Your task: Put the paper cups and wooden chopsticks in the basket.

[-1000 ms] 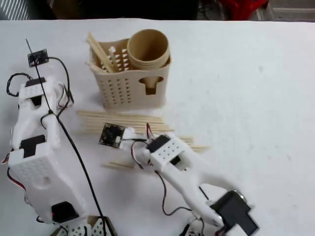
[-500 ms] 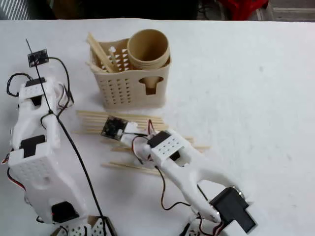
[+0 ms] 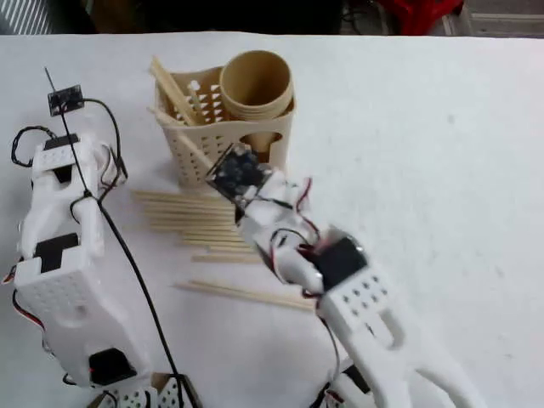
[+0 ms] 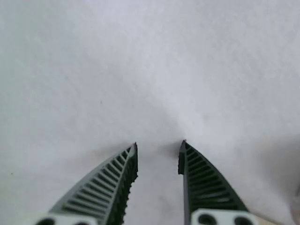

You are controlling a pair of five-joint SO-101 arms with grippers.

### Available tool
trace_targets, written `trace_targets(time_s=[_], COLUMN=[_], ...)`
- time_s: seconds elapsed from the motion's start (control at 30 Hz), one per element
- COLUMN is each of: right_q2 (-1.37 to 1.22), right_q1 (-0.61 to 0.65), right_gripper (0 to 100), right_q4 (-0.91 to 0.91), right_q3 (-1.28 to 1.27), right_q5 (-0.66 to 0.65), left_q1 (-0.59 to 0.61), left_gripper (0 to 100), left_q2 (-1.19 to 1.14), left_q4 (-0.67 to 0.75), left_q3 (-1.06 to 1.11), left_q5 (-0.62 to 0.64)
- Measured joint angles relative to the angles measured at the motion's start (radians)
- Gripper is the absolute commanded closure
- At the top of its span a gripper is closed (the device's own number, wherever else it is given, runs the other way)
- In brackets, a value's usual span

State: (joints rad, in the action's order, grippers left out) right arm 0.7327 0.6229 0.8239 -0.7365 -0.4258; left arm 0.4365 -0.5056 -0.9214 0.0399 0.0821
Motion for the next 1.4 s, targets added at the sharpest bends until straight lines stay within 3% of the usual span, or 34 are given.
trace_targets(time_s=[0.23, 0.57, 0.8, 1.0, 1.4], right_q2=[0.029, -0.408, -0.566, -0.571, -0.572], right_q1=[0.014, 0.031, 0.032, 0.034, 0.032], right_gripper=[98.1, 98.1, 98.1, 98.1, 98.0], right_q4=[-0.002, -0.264, -0.555, -0.813, -0.895], right_q3=[0.35, 0.776, 0.76, 0.575, 0.339], right_q5=[0.014, 0.21, 0.204, 0.204, 0.204], left_q1=[0.0, 0.0, 0.0, 0.0, 0.0], left_gripper=[84, 84, 84, 84, 84], left_q2=[0.0, 0.0, 0.0, 0.0, 0.0], left_q4=[0.0, 0.0, 0.0, 0.0, 0.0], left_q3=[0.0, 0.0, 0.0, 0.0, 0.0], left_q5=[0.0, 0.0, 0.0, 0.0, 0.0])
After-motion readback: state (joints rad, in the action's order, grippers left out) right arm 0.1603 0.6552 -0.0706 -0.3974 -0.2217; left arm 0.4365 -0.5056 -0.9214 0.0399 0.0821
